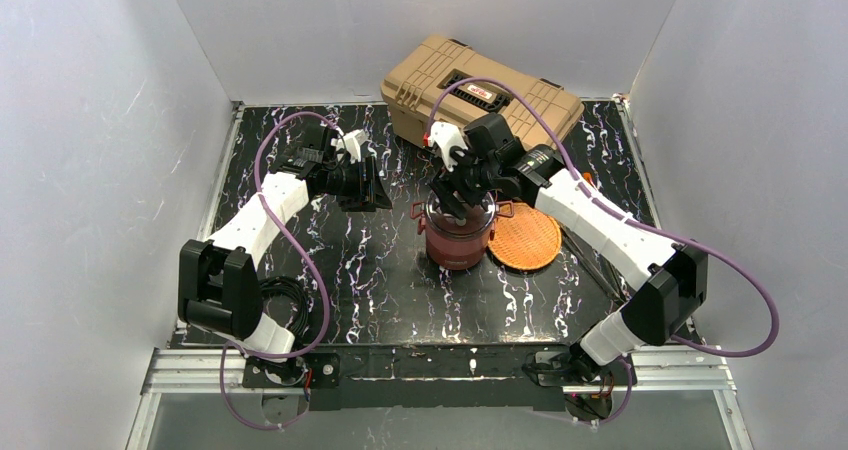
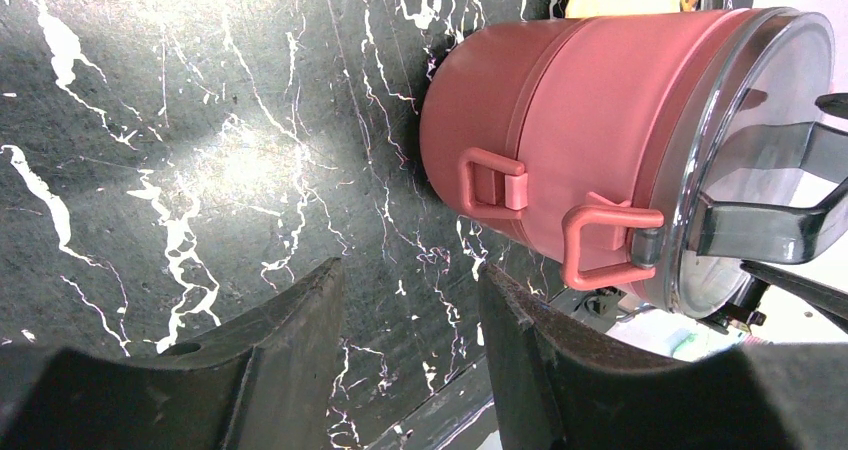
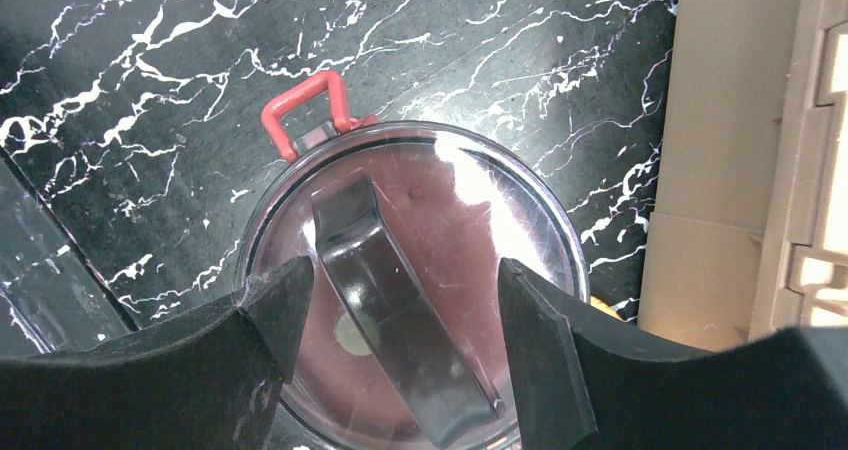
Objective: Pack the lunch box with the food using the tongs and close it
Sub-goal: Close the fastener on the packing box.
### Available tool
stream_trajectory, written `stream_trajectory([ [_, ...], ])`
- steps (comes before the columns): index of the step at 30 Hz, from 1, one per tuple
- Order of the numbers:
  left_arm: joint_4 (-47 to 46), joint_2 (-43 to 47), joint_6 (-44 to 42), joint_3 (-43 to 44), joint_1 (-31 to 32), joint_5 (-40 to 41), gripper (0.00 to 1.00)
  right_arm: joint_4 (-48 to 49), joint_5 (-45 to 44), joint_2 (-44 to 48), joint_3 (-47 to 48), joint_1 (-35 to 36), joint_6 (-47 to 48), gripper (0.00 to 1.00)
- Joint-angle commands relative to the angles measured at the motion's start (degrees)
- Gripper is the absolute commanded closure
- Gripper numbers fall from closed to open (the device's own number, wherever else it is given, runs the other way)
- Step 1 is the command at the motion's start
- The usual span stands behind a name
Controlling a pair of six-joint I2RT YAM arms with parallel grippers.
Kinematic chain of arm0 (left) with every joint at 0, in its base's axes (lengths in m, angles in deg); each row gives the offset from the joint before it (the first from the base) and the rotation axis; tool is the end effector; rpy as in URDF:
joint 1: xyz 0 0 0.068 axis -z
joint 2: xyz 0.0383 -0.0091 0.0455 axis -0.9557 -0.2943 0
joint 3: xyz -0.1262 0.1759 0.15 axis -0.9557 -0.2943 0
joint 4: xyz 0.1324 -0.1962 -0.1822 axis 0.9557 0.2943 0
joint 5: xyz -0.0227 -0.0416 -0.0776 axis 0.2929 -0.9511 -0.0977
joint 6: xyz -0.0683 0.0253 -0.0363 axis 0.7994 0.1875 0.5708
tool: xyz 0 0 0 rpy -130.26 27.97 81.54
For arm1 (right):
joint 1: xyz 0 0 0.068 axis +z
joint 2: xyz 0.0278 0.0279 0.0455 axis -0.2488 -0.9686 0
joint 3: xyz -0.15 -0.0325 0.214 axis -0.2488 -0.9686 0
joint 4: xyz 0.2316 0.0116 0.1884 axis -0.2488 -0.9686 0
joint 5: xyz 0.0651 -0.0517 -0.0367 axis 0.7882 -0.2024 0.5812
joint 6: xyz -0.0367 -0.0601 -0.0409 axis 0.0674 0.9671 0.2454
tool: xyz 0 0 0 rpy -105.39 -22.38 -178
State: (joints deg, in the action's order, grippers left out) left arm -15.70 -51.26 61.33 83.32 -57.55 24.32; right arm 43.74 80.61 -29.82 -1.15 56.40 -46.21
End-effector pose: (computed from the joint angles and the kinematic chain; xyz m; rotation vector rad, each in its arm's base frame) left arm 0.3642 -0.1373 0.2334 0.1658 2.4498 -0.9218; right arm 0.2917 0.2762 0.3192 -1.1524 2.0197 0.4151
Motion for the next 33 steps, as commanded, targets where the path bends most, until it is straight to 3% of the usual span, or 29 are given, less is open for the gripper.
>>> stream_trajectory([
  [1,0.40,2.60,-0.42,1.40,0.05,-1.98,0.50,2.41,0.33,4.05,2.35,-0.26,-1.35,0.25],
  [27,0.17,1.80,-0.08,1.40,0.02,-4.08,0.50,3.08,1.99,2.36,-2.54,-0.26,-0.28,0.45],
  [33,-0.11,1.90,-0.06,1.47,0.04,-4.94,0.51,3.21,2.42,2.10,-2.97,-0.28,0.16,0.57],
])
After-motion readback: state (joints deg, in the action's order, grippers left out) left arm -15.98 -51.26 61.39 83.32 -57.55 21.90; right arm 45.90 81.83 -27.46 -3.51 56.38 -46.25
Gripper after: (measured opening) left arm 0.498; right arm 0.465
